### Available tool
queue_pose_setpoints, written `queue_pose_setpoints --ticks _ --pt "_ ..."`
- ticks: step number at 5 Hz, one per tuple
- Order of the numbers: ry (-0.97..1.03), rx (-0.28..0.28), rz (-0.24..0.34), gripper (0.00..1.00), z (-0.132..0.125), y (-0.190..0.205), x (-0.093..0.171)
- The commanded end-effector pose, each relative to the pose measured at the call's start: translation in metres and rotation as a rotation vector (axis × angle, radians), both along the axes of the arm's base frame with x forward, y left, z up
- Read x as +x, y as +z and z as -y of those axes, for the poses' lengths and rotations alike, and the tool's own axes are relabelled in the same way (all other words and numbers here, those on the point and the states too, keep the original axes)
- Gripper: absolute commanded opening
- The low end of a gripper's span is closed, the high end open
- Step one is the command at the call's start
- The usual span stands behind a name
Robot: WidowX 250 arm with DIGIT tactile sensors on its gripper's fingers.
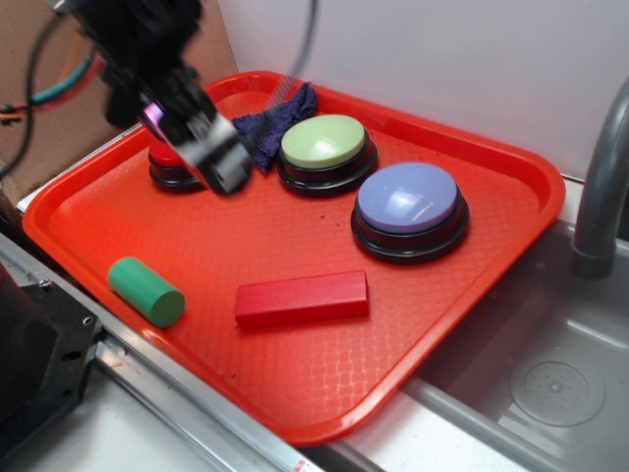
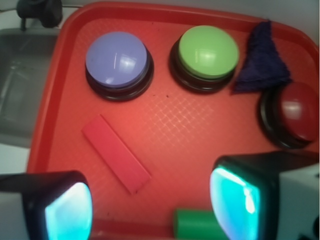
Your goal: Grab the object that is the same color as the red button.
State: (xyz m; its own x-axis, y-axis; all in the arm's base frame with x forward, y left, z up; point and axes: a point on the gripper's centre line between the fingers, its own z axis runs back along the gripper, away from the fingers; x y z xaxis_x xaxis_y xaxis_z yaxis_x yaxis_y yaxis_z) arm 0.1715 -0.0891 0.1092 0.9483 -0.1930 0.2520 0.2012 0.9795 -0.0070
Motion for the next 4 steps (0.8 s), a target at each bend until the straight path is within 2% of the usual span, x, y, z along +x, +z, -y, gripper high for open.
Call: queue_pose_setpoints --ticks 1,2,3,4 --pt "-0.191 -0.059 -0.042 1.0 0.019 -0.04 0.026" --pt "-0.244 -0.07 -0.081 1.0 0.028 -0.062 0.033" --pt "-0.27 -0.011 -0.096 1.0 0.035 -0.079 0.035" --pt "-0.3 0.013 -0.11 1.0 0.044 -0.093 0.034"
